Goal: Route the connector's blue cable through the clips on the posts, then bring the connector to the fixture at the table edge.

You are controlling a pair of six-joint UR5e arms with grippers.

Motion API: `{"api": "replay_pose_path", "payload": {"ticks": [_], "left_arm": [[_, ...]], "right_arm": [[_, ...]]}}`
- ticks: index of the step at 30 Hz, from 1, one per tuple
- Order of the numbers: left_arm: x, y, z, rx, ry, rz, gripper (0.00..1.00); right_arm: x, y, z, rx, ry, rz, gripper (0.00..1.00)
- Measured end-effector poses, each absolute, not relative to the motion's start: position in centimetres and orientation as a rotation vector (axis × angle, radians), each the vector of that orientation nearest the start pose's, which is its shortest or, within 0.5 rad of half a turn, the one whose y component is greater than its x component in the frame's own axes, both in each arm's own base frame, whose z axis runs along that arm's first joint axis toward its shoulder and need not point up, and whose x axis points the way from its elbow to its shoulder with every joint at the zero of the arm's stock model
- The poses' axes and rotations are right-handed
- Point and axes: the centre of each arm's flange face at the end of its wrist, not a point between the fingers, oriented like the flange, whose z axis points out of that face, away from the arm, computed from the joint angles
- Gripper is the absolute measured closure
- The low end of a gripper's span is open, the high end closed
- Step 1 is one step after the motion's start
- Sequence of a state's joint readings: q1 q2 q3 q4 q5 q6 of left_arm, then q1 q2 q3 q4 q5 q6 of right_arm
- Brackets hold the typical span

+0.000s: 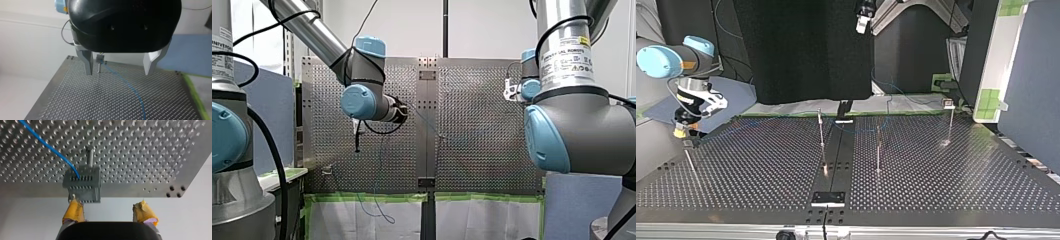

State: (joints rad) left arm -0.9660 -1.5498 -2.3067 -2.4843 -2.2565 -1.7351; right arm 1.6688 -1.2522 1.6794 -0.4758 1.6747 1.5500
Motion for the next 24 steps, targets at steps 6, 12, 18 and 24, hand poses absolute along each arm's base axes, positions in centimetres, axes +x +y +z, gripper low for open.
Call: {"api": "replay_pose_path", "payload": {"ticks": [6, 12, 18, 24], "left_arm": [[14.9, -33.4, 22.8, 0.07, 1.606, -0.332, 0.0], [15.2, -33.3, 22.8, 0.044, 1.604, -0.341, 0.0], [15.7, -33.3, 22.9, 0.001, 1.592, -0.364, 0.0], [16.1, -33.2, 23.0, -0.025, 1.583, -0.371, 0.0]], "right_arm": [[20.4, -56.7, 30.7, 1.199, -1.168, 1.194, 0.0], [22.9, -55.2, 30.2, 1.224, -1.179, 1.173, 0.0], [25.3, -53.4, 29.3, 1.236, -1.185, 1.165, 0.0], [27.1, -51.7, 28.7, 1.263, -1.196, 1.142, 0.0]]}}
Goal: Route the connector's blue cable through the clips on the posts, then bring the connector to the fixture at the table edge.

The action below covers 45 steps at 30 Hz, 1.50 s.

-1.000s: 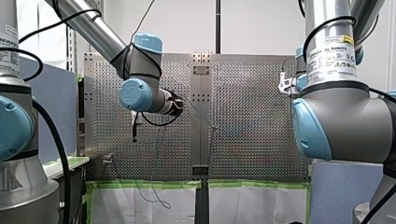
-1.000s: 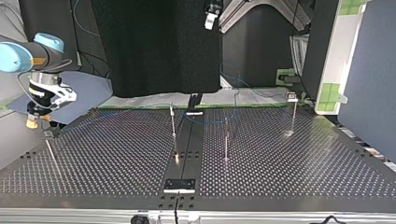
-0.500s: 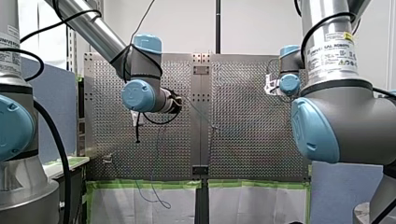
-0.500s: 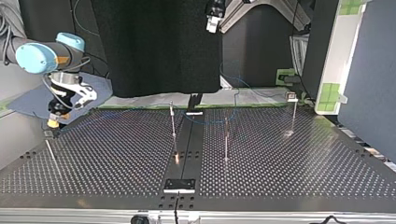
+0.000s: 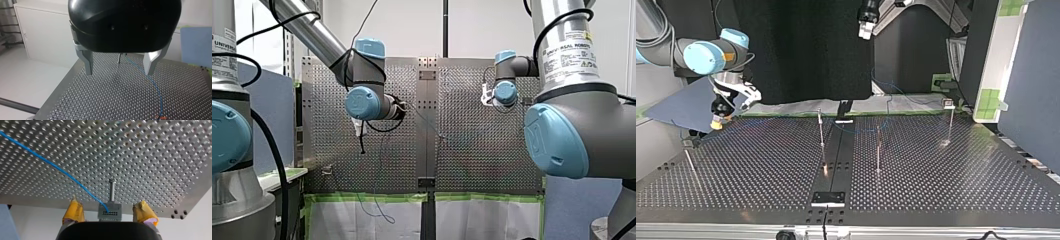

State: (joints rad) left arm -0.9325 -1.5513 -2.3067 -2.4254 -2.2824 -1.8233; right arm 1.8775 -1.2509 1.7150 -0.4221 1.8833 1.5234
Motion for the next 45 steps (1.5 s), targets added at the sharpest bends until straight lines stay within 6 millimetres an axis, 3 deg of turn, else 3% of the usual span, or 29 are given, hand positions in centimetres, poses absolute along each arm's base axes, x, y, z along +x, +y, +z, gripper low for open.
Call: {"api": "replay_pose_path", "payload": {"ticks": [11, 25, 33, 45], "left_arm": [[17.3, -32.1, 22.3, -0.106, 1.591, -0.297, 0.0], [18.5, -31.3, 21.2, -0.17, 1.608, -0.254, 0.0], [19.2, -31.0, 21.1, -0.187, 1.609, -0.254, 0.0], [20.4, -30.7, 21.1, -0.196, 1.61, -0.273, 0.0]], "right_arm": [[30.1, -47.6, 25.8, 1.294, -1.194, 1.128, 0.0], [33.8, -40.1, 21.1, 1.429, -1.199, 1.155, 0.0], [36.5, -36.9, 20.5, 1.491, -1.162, 1.204, 0.0], [39.8, -33.6, 20.6, 1.538, -1.102, 1.279, 0.0]]}}
